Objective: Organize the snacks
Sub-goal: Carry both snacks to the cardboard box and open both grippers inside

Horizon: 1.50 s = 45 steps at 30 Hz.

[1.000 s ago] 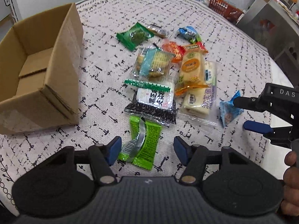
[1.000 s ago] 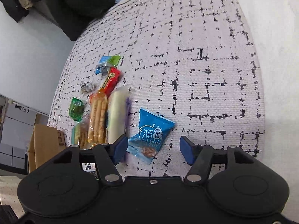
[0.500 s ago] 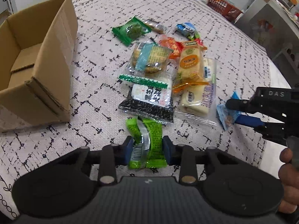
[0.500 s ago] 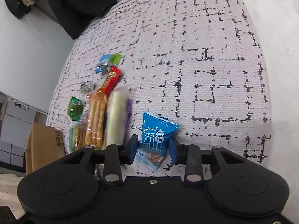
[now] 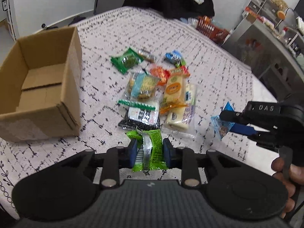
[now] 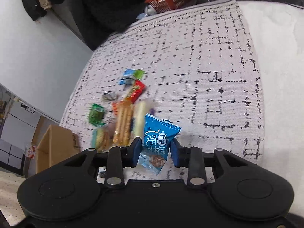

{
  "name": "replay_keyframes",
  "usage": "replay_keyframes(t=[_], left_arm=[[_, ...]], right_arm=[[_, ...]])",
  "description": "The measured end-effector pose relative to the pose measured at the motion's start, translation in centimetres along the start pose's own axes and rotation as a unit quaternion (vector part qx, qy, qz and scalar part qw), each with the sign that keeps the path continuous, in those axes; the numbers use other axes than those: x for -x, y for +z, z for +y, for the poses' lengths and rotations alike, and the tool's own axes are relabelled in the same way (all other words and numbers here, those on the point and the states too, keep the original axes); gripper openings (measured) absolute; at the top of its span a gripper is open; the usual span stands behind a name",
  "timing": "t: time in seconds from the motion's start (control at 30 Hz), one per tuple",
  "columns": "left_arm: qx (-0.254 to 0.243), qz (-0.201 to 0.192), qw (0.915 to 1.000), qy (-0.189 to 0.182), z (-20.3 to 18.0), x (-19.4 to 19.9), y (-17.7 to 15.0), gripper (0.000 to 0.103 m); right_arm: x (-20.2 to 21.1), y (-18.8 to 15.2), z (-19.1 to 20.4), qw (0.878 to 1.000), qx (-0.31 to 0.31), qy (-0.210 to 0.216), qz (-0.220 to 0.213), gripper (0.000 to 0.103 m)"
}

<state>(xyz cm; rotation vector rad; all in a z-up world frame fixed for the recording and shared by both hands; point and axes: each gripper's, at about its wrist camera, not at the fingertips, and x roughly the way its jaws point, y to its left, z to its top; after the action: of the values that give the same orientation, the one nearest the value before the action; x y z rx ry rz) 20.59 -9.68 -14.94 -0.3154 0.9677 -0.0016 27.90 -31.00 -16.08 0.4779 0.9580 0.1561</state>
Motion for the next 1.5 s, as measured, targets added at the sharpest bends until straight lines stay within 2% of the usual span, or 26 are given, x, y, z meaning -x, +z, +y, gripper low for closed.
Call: replay_keyframes(t=[0.47, 1.03, 1.27, 1.5], left_arm=[[0.016, -0.067, 0.9976, -0.006, 2.3, 6.2, 1.0, 0.028], [0.052, -0.129, 0.9902, -0.015, 6.6, 10.7, 2.7, 0.028], [0.069, -0.143, 0.9871, -0.018, 8.9, 11.9, 3.2, 0.028], [0.089, -0.142, 0.9858, -0.017, 11.7, 12.2, 3.4, 0.028]], right_arm=[[3.6, -2.5, 5.3, 0.998, 0.04, 0.028, -0.033, 0.032], [5.4, -3.8, 11.8, 0.995, 0.068, 0.061, -0.033, 0.032], [5.1, -4.5, 14.6, 0.994, 0.084, 0.067, -0.035, 0.032], [4.0, -5.5, 17.4, 0.992, 0.101, 0.069, -0.027, 0.032]])
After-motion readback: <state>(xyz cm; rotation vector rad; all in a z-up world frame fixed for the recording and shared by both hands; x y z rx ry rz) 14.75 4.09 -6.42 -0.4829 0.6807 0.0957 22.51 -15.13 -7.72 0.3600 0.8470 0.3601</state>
